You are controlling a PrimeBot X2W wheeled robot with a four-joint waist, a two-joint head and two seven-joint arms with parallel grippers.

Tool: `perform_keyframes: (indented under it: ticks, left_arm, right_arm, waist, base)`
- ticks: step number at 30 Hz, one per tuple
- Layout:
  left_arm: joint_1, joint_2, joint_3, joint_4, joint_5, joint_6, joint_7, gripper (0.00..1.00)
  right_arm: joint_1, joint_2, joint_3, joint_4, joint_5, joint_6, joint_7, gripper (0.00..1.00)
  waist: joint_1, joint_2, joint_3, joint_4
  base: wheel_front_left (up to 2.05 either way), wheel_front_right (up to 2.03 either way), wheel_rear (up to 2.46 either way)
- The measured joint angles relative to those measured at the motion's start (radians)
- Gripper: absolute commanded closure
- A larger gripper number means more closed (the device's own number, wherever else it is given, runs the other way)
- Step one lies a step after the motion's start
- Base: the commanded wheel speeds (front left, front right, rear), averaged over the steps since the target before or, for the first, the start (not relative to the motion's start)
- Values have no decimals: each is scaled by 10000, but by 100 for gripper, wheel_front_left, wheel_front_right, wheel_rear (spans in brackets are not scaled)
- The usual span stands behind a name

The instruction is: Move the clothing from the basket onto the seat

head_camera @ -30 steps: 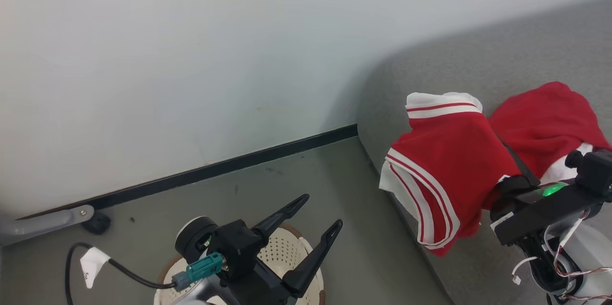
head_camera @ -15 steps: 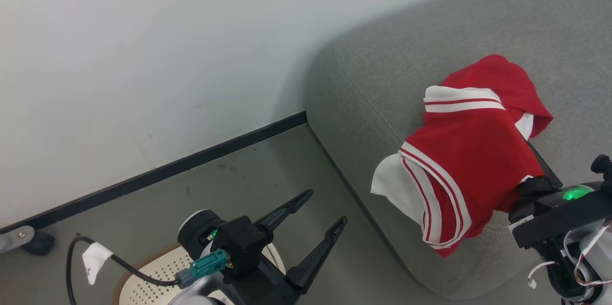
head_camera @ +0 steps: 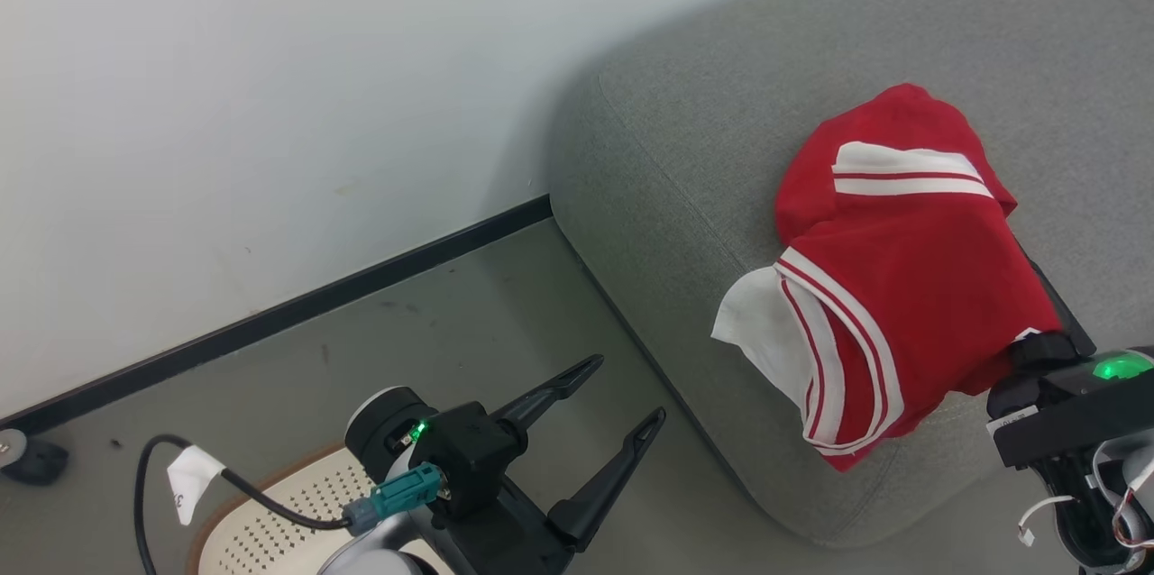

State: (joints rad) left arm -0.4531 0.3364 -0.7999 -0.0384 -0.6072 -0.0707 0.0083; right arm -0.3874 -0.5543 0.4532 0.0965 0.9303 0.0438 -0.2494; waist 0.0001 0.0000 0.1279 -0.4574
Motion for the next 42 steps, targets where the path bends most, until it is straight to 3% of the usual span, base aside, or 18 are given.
perform_keyframes:
  ticks: [11, 14, 26, 42]
  left_arm:
    - [-150, 2, -25, 19, 2, -8, 71, 0]
    - [-151, 8, -36, -25, 6, -8, 77, 0]
    - [-385, 86, -132, -322, 65, -12, 435, 0]
    - [-788, 523, -125, -890, 105, -88, 1060, 0]
  right_arm:
    - [157, 54, -435, -180, -251, 4, 0, 100]
    - [-4, 65, -571, -132, -222, 167, 0, 100]
    - [-2652, -228, -1279, 1446, 397, 619, 31, 100]
    - [-5890, -495, -1618, 3946, 748, 729, 548, 100]
  waist:
    - [0, 0, 139, -126]
    - [0, 0, 208, -143]
    - [0, 1, 864, -112]
    - [1, 0, 2347, 277]
  base:
    - [0, 0, 0]
    - [0, 0, 0]
    - [0, 0, 0]
    - [0, 0, 0]
